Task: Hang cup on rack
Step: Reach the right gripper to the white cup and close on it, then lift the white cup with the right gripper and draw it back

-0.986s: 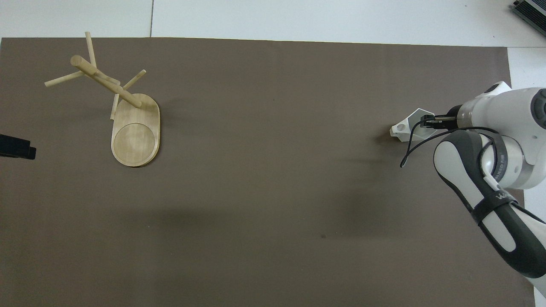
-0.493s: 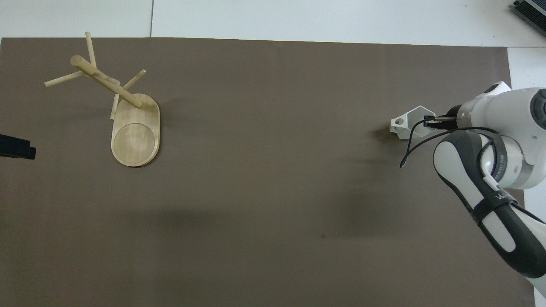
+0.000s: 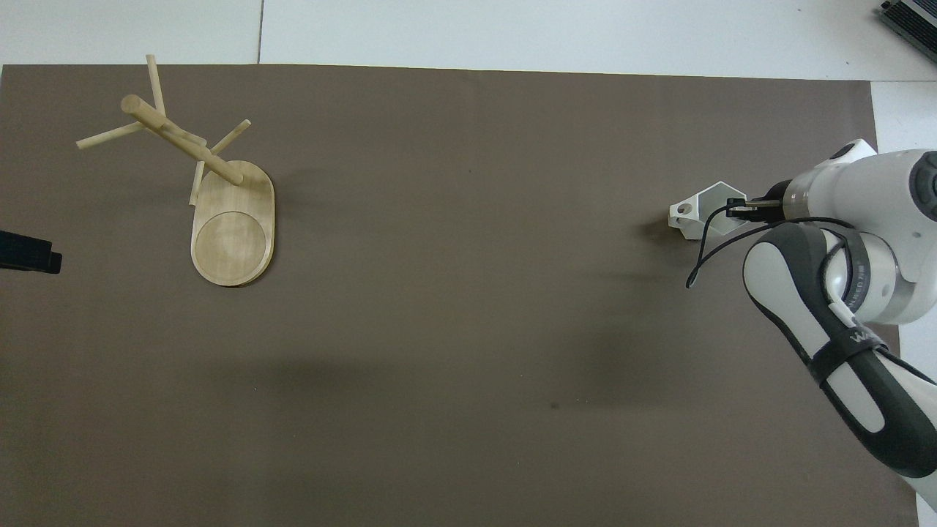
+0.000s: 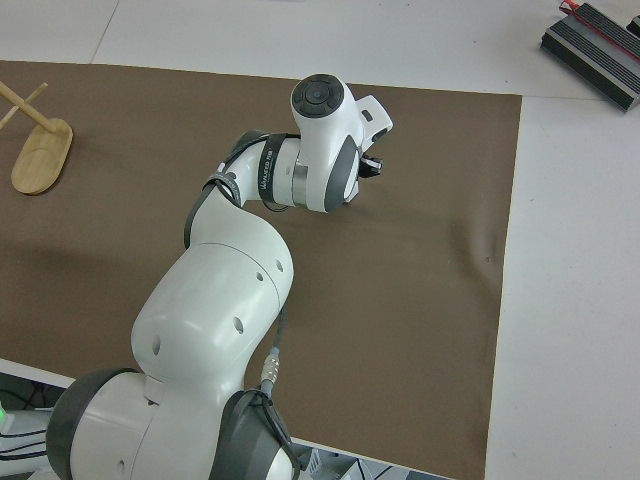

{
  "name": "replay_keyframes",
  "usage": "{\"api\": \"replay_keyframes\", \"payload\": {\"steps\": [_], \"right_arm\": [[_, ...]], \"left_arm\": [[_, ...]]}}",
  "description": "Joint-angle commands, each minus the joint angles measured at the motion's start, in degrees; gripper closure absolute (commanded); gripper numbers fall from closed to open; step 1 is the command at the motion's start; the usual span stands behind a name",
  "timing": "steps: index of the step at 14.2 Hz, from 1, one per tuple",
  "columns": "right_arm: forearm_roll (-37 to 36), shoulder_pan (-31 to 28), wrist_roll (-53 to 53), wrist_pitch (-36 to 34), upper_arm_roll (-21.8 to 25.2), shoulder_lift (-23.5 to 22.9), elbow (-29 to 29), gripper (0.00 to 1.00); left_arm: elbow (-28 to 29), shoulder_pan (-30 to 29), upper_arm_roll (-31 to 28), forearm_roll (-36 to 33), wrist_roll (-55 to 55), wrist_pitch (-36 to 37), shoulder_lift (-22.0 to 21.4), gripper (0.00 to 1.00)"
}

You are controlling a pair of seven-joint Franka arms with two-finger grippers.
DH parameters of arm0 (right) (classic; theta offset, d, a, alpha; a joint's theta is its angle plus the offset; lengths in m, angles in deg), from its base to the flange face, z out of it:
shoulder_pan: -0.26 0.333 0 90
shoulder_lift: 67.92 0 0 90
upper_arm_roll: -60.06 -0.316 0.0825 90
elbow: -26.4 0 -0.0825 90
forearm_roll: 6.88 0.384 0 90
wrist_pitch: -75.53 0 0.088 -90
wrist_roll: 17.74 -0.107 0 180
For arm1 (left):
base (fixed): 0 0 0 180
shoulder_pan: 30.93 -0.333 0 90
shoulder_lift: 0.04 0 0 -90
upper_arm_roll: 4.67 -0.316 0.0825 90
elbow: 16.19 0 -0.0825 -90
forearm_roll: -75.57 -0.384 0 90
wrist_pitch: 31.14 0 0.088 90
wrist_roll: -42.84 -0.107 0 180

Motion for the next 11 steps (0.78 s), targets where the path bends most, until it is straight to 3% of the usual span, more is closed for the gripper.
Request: {"api": "replay_keyframes", "payload": {"steps": [1,11], "right_arm": [[-0.1,-0.1,0.4,-4.7,-0.2,0.7,-3.1,1.0],[0.1,-0.2,0.4,-20.6,0.2,2.0,-13.3,1.0]], "left_arm": [[1.4,-0.2,0.2,-0.6,0.6,-0.9,-1.3,0.0],[1.4,0.2,0.2,-0.6,0.6,-0.9,-1.3,0.0]]}}
